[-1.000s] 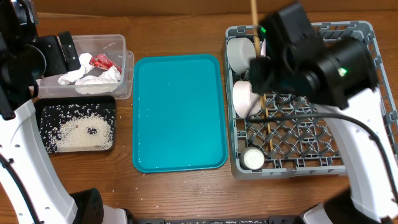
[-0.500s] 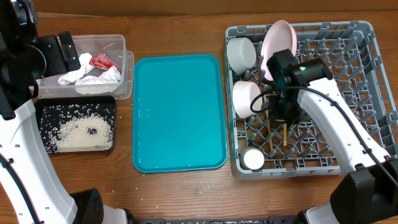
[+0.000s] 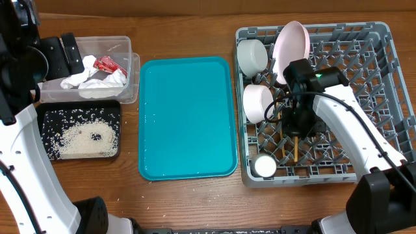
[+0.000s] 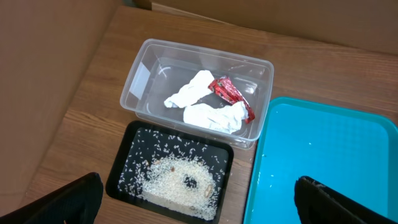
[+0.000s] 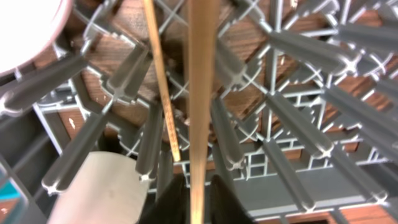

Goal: Sort waste into correct bins and load items into the dishwasher

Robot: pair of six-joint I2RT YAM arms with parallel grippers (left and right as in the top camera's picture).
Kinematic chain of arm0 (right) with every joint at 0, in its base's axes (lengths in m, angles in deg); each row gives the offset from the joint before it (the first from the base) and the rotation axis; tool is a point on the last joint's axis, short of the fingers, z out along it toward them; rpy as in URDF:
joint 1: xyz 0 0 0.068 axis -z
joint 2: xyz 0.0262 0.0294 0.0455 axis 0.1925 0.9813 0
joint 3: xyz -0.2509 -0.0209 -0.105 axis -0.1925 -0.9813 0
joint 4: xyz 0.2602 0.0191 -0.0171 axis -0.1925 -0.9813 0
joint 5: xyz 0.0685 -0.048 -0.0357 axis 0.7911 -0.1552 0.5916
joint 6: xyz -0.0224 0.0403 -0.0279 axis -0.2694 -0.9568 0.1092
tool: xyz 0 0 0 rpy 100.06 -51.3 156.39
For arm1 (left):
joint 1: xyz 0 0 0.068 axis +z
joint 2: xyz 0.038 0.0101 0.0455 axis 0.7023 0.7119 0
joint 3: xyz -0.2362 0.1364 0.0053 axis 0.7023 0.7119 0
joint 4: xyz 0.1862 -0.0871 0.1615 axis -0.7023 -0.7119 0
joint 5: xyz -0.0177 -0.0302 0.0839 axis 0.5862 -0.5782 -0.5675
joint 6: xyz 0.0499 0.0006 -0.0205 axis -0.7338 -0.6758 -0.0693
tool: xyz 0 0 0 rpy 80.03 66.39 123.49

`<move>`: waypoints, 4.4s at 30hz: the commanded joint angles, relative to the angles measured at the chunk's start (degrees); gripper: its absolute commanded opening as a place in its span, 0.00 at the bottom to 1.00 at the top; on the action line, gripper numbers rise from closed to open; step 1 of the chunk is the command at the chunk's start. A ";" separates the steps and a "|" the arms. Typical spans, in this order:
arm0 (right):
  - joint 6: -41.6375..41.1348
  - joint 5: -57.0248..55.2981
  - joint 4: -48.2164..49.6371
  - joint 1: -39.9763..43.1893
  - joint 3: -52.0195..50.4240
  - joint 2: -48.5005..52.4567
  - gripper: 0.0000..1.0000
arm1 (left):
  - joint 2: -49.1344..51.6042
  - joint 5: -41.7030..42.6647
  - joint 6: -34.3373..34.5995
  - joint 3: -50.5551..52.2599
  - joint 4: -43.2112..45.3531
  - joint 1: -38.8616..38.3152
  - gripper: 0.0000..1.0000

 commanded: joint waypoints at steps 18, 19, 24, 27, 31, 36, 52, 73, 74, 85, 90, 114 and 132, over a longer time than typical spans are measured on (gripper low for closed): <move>-0.61 9.16 -2.01 -7.85 18.21 -21.14 1.00 | 0.39 -0.33 -1.07 -0.33 0.11 0.22 1.00; -0.52 11.04 -1.03 -8.26 18.47 -22.91 1.00 | 0.39 -0.33 -1.07 -0.33 0.11 0.22 1.00; -0.48 12.35 -3.48 -8.31 18.51 -27.89 1.00 | 0.39 -0.33 -1.07 -0.33 0.11 0.24 1.00; -0.55 11.28 -4.22 -8.20 18.51 -32.09 1.00 | 0.39 -0.33 -1.07 -0.33 0.11 0.22 1.00; -0.33 4.63 -0.28 -7.93 18.14 -37.03 1.00 | 0.39 -0.33 -1.07 -0.33 0.11 0.22 1.00; 3.61 3.52 11.63 0.09 7.65 -46.14 1.00 | 0.39 -0.31 -1.07 -0.33 0.11 0.20 1.00; 6.08 12.68 56.96 13.03 -52.46 -82.27 1.00 | 0.39 -0.33 -1.07 -0.33 0.11 0.22 1.00; 5.68 11.39 76.61 13.03 -77.09 -95.93 1.00 | 0.39 -0.31 -1.07 -0.33 0.11 0.22 1.00; 5.68 11.41 76.76 13.03 -77.09 -95.93 1.00 | 0.39 -0.33 -1.07 -0.33 0.11 0.22 1.00; 5.68 11.39 76.72 13.03 -77.07 -95.91 1.00 | 0.39 -0.33 -1.07 -0.33 0.11 0.22 1.00; 5.70 11.39 76.70 13.03 -77.07 -95.91 1.00 | 0.39 -0.33 -1.07 -0.33 0.11 0.22 1.00; 5.68 11.39 76.72 13.03 -77.07 -95.91 1.00 | -2.60 3.43 -5.35 0.04 4.04 0.35 1.00; 5.68 11.39 76.72 13.03 -77.07 -95.91 1.00 | -38.53 13.60 -4.94 62.49 61.75 -5.31 1.00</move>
